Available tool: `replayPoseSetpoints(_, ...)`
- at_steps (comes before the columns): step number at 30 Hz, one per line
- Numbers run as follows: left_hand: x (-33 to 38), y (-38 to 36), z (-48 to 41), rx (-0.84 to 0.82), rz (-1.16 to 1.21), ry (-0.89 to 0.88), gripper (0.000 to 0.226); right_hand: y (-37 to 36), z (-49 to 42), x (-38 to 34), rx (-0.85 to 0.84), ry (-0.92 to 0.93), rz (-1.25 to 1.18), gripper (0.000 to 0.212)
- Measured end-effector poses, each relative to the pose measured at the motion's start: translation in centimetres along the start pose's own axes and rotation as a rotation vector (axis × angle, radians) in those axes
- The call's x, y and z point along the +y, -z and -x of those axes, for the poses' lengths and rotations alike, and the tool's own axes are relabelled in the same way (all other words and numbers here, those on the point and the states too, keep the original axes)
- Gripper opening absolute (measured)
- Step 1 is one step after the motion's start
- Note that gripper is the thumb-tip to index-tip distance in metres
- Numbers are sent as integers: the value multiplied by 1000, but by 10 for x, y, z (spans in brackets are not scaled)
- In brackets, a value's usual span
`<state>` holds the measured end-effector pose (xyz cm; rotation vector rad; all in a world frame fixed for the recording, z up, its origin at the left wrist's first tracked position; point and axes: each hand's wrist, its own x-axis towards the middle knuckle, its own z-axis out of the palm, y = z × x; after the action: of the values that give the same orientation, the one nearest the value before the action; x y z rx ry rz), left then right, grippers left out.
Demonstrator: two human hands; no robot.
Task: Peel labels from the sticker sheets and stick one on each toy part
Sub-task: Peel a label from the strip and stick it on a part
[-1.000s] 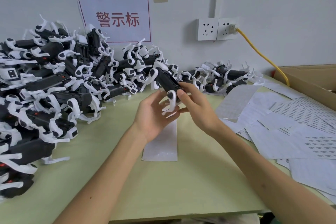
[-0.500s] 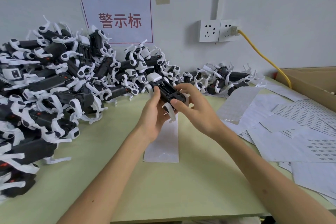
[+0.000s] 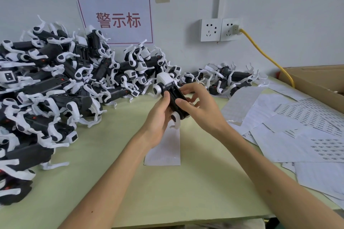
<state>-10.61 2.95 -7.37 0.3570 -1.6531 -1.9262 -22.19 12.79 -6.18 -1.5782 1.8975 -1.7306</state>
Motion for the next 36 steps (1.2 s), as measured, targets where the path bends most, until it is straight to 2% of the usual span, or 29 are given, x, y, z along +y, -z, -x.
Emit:
replayPoseSetpoints(4, 3, 1, 0, -20, 24, 25, 60, 0, 1, -1, -16, -8, -35, 25)
replayPoseSetpoints(7, 4, 5, 0, -54, 51, 5, 54, 0, 2, -3, -20, -5, -56, 34)
replayPoseSetpoints(14, 3, 2, 2, -75, -115, -43, 37, -1, -2, 0, 84, -72, -129, 25)
replayPoseSetpoints(21, 7, 4, 6, -84, -185, -58, 34, 7, -6, -6, 54, -210, -316, 23)
replayPoseSetpoints(25, 7, 2, 4, -41, -45, -34, 49, 11, -6, -6, 52, -188, -332, 12)
replayPoseSetpoints(29, 13, 5, 1, 76, 174, -61, 55, 0, -3, -4, 12, -74, -163, 32)
replayPoseSetpoints(32, 17, 15, -2, 166, 351, -39, 66, -5, -1, 0, -39, -54, -107, 36)
replayPoseSetpoints(34, 19, 21, -4, 185, 483, -30, 56, -4, -1, 3, -29, -54, -82, 33)
replayPoseSetpoints(36, 21, 27, -6, 235, 554, -59, 37, -3, -3, 8, -12, -61, -41, 31)
